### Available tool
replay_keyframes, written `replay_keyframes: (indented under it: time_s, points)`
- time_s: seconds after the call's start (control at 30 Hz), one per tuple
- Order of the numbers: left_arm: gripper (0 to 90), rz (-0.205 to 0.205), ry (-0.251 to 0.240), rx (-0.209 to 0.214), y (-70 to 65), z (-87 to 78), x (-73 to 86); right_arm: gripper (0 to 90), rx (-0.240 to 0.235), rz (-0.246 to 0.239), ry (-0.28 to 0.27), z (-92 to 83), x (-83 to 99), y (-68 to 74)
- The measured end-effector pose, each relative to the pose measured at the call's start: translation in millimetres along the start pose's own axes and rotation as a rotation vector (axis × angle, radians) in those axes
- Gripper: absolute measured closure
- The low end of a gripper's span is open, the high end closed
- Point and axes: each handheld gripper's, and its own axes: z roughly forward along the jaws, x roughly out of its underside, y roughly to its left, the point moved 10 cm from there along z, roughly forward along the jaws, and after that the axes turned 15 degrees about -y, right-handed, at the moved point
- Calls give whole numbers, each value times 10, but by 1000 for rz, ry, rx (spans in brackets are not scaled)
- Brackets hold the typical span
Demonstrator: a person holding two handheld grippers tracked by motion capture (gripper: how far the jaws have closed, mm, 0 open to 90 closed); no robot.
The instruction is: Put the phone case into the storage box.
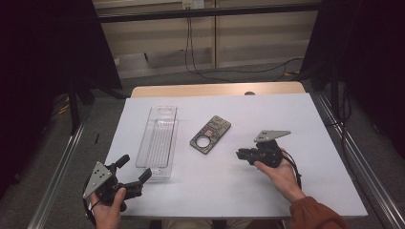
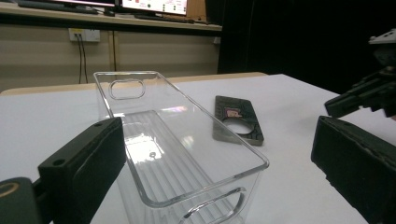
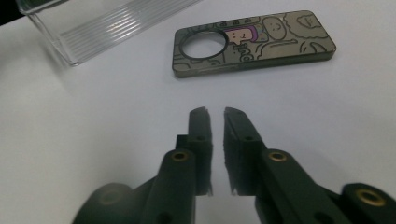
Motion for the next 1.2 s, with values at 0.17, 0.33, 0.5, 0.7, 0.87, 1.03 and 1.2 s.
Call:
replay_keyframes:
  time_s: [0.17,0.33,0.5,0.7,0.87,1.03,1.2]
  points:
    - [34,0,-5,1,-17,3,-12,900,-19,-5,34,143,-44,-66]
    - [34,6,-2,0,5,-8,-13,900,-3,-34,78,325,-222,-218]
    - [34,0,-5,1,-1,-4,-15,900,9,-36,91,465,-333,-308]
    - [34,-2,-6,4,-3,-5,-16,900,18,-56,135,714,-432,-445]
    - [34,8,-3,5,-1,-6,-17,900,41,-48,145,891,-518,-547]
    - [34,-2,-10,4,-2,-11,-26,900,57,-53,162,1047,-568,-622]
    - [31,1,-8,15,-14,-12,-25,900,80,-35,182,1259,-683,-811]
